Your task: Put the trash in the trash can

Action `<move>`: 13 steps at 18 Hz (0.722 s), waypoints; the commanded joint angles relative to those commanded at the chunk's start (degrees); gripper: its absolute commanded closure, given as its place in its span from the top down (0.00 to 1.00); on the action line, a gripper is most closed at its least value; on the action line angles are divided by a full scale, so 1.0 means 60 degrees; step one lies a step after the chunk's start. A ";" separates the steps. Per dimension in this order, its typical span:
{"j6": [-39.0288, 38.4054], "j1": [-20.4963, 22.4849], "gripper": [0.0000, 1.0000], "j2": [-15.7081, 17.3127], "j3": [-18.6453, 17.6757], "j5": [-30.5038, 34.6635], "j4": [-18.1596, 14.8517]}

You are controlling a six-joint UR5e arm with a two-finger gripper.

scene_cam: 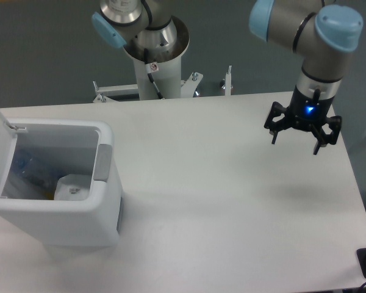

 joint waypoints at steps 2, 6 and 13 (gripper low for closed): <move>0.0469 -0.0103 1.00 0.0000 -0.0117 0.0032 0.0000; 0.0705 -0.0425 1.00 0.0000 -0.0323 0.0559 0.0059; 0.0691 -0.0498 1.00 0.0014 -0.0484 0.0545 0.0103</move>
